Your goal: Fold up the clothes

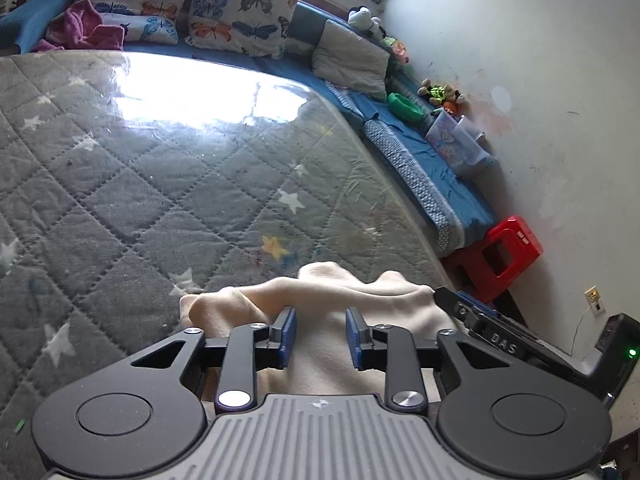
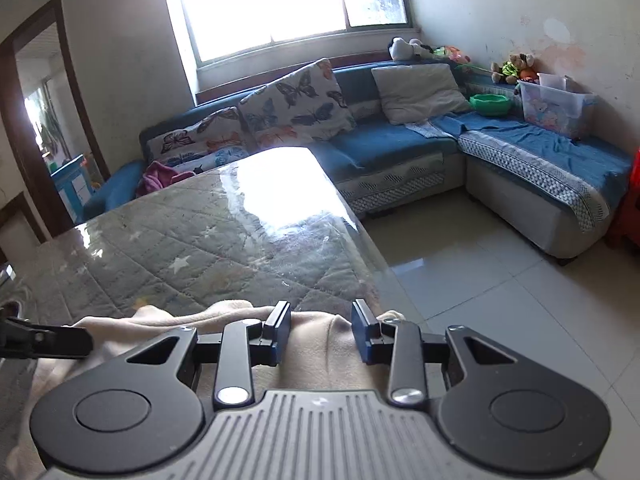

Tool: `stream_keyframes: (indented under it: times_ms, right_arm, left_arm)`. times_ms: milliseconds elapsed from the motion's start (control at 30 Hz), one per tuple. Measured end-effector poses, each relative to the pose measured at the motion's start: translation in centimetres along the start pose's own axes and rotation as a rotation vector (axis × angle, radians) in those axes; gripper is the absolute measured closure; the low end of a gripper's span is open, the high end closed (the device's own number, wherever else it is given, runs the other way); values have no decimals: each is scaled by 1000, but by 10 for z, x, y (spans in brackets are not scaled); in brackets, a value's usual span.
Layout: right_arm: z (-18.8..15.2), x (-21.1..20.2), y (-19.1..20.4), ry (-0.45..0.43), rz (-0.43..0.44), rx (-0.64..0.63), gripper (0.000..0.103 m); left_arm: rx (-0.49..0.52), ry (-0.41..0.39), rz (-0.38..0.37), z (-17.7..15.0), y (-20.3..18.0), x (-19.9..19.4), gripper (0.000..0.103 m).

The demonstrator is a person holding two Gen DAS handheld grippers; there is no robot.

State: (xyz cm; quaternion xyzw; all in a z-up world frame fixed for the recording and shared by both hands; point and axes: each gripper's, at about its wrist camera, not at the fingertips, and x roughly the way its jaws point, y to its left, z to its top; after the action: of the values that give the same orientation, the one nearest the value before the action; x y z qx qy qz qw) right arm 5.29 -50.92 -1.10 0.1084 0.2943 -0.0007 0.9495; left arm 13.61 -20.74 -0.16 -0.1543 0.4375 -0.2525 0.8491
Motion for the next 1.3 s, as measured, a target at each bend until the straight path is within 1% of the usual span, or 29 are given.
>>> stream_keyframes:
  times_ms: [33,100,133,167,233,267,300,333,433,467,500,667,767,933,1067,1200,1300]
  right_arm:
    - [0,1,1,1,-2,-7,67]
    - [-1,4,3,4,-7,-22,63]
    - [-1,5,3,5,-9,-30,58]
    - [-2,1,6,-1,-7,-43,55]
    - [-4,-11,11,-19,3,-72,54]
    - [-6,-17,14,-22,12,-85,52]
    - [-9,-22,17,-22,22,-97,49]
    - [-12,-27,20,-22,33,-109,43]
    - [-25,-39,31,-15,40,-165,39]
    - [-29,-40,35,-13,38,-182,34]
    - [-32,-42,39,-11,33,-198,32]
    - [-48,-46,57,-4,14,-254,25]
    - [-52,-52,64,-15,1,-275,22]
    - [-58,-60,64,-19,-2,-284,21]
    - [-64,-65,59,-12,-14,-287,19]
    - [-74,-73,59,-11,-30,-336,18]
    - [-79,-81,60,-16,-33,-348,14]
  left_arm:
    - [-4,-1,-3,0,1,0,77]
    - [-10,-4,-9,0,2,0,77]
    - [-9,-6,-11,-1,1,-3,77]
    - [-7,-8,-14,-3,1,-6,77]
    - [-3,-12,-19,-6,0,-11,77]
    - [-2,-14,-21,-8,-1,-14,77]
    - [0,-16,-24,-10,-2,-16,77]
    - [3,-18,-26,-12,-3,-19,77]
    - [32,-20,-29,-25,-10,-28,76]
    - [43,-21,-31,-29,-12,-30,76]
    - [54,-24,-33,-33,-14,-33,76]
    - [86,-32,-29,-52,-18,-42,75]
    - [74,-43,-22,-58,-15,-47,75]
    - [75,-46,-19,-66,-12,-54,74]
    - [107,-55,1,-75,-16,-58,74]
    - [148,-63,3,-86,-20,-65,72]
    - [175,-66,4,-94,-22,-71,72]
